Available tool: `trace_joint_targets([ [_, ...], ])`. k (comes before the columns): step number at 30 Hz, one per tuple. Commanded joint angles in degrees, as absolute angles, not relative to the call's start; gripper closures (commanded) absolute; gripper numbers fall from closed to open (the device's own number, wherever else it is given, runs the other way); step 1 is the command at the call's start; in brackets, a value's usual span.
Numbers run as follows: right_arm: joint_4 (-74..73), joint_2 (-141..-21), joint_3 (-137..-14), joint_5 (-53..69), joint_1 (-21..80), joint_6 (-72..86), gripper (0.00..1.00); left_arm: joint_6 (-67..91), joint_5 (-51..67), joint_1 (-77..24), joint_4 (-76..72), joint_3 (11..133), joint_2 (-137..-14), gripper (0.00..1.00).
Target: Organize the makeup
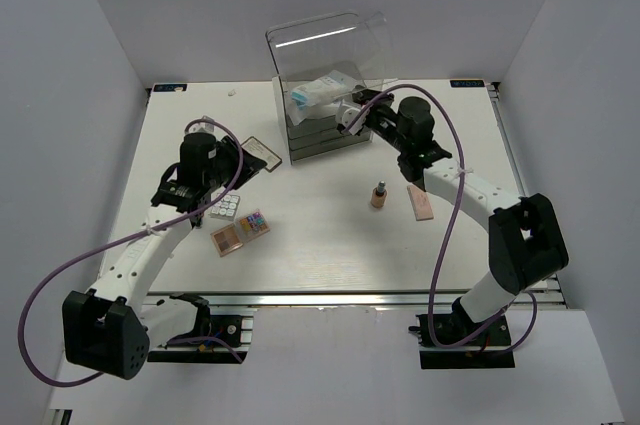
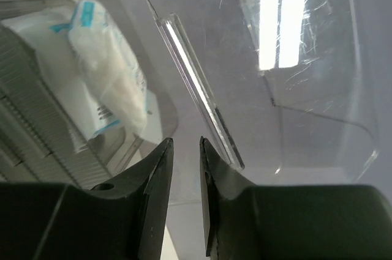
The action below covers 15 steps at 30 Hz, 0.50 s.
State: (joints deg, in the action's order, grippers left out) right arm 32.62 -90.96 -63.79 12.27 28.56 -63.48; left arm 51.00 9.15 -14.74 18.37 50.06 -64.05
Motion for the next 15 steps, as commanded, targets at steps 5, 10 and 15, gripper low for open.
trace_joint_targets([
  [5, 34.72, -87.8, -62.32, 11.08, 28.3, -62.84, 0.7, 50.8, 7.56, -14.5, 18.63, 48.52, -61.08, 0.57],
  [10, 34.28, -88.5, -62.49, 10.99, 28.3, -63.19, 0.69, 50.8, 7.3, -14.5, 18.81, 48.16, -60.73, 0.56],
  [15, 28.93, -87.89, -62.23, 11.95, 28.3, -62.93, 0.66, 51.15, 7.38, -14.5, 18.63, 47.2, -60.56, 0.54],
])
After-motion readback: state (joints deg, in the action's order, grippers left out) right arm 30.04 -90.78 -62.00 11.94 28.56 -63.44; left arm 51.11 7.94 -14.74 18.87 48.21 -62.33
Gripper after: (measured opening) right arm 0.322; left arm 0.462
